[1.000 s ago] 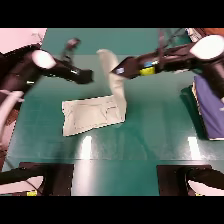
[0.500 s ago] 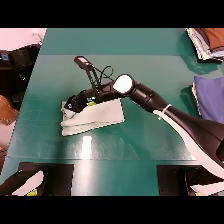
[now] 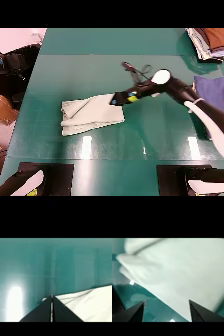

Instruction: Fold the shirts.

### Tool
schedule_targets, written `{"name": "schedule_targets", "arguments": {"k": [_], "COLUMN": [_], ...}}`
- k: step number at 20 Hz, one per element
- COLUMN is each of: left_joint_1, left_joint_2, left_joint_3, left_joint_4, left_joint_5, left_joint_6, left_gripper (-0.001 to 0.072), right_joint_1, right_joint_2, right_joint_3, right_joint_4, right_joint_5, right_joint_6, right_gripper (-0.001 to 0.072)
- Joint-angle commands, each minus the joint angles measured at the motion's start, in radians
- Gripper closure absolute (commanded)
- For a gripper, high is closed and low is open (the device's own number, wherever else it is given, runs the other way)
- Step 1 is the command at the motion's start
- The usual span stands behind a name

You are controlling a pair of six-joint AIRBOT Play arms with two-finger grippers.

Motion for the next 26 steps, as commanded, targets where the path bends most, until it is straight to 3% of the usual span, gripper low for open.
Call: {"name": "schedule_targets", "arguments": {"k": [1,8,11,12,13,14,15,16,17,22,26], "left_joint_1": [0.001,0.001,0.001,0.001,0.001,0.001,0.001,0.001,-0.010,-0.162,-0.296], "left_joint_2": [0.000,0.000,-0.002,-0.002,-0.002,-0.002,-0.002,-0.002,-0.002,-0.002,-0.002], "left_joint_3": [0.000,0.000,-0.003,-0.003,-0.003,-0.003,-0.003,-0.003,-0.003,-0.003,-0.003], "left_joint_4": [-0.050,-0.083,-0.108,-0.120,-0.125,-0.128,-0.129,-0.137,-0.137,-0.134,-0.135], "left_joint_5": [-0.009,-0.010,-0.013,-0.015,-0.016,-0.017,-0.018,-0.019,-0.019,-0.010,0.033], "left_joint_6": [0.000,0.000,0.000,0.000,0.000,0.000,0.000,0.000,0.000,-0.002,-0.008], "left_gripper": [0.0679,0.0679,0.0679,0.0679,0.0680,0.0680,0.0680,0.0680,0.0680,0.0680,0.0680], "right_joint_1": [-0.165,-0.076,0.010,0.032,0.051,0.064,0.072,0.071,0.067,-0.107,-0.381], "right_joint_2": [0.028,-0.226,-0.324,-0.346,-0.362,-0.372,-0.381,-0.383,-0.382,-0.323,-0.175], "right_joint_3": [-0.173,-0.026,0.104,0.143,0.182,0.215,0.249,0.275,0.302,0.422,0.459], "right_joint_4": [-0.003,0.102,0.103,0.102,0.101,0.100,0.098,0.097,0.090,0.061,-0.161], "right_joint_5": [0.021,0.075,0.080,0.077,0.072,0.062,0.052,0.042,0.035,0.101,0.126], "right_joint_6": [0.022,0.014,0.014,0.014,0.014,0.013,0.011,-0.002,-0.005,0.023,0.107], "right_gripper": [0.0059,0.0061,0.0139,0.0186,0.0307,0.0380,0.0492,0.0656,0.0695,0.0695,0.0696]}}
